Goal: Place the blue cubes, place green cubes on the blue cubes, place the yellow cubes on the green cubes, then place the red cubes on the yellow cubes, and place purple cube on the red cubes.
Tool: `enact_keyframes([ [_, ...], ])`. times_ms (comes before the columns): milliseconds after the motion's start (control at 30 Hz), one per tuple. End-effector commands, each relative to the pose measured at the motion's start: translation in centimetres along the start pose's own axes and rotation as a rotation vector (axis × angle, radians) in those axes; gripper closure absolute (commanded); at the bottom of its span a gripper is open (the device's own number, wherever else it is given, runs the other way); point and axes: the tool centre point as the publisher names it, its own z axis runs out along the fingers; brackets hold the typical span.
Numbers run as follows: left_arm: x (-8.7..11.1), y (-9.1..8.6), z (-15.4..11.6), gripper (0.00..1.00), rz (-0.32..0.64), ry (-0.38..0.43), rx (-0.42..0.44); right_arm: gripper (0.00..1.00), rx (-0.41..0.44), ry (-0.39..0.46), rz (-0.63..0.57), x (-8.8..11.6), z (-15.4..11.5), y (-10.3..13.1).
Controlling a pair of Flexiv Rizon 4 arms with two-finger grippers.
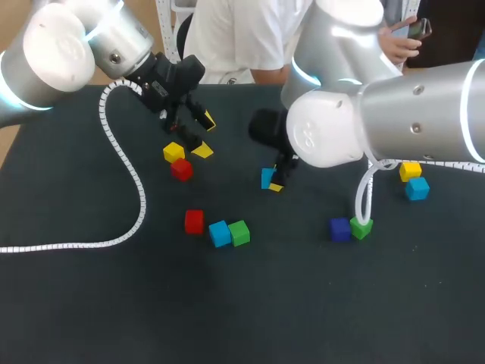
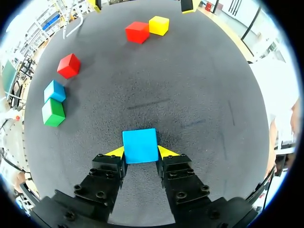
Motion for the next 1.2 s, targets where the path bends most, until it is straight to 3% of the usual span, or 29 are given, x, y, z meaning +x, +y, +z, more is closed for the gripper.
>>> enact_keyframes([
  [33, 0.0, 0.3, 0.0, 0.00, 0.002, 0.002, 0.007, 0.84, 0.002, 0.003, 0.004, 0.0, 0.3, 0.1],
  [100, 0.0, 0.3, 0.0, 0.00, 0.002, 0.002, 0.007, 0.56, -0.001, 0.002, 0.007, 0.0, 0.3, 0.3],
  [133, 0.0, 0.3, 0.0, 0.00, 0.002, 0.002, 0.007, 0.32, -0.003, 0.002, 0.003, 0.0, 0.3, 0.5],
  [167, 0.0, 0.3, 0.0, 0.00, 0.002, 0.002, 0.007, 0.00, -0.005, 0.002, 0.002, 0.0, 0.3, 0.5],
  [600, 0.0, 0.3, 0.0, 0.00, 0.002, 0.002, 0.007, 0.00, 0.023, -0.040, -0.053, 0.0, -1.4, -0.5],
  [1200, 0.0, 0.3, 0.0, 0.00, 0.002, 0.002, 0.007, 0.00, 0.008, -0.037, -0.175, -1.7, -1.6, -1.8],
])
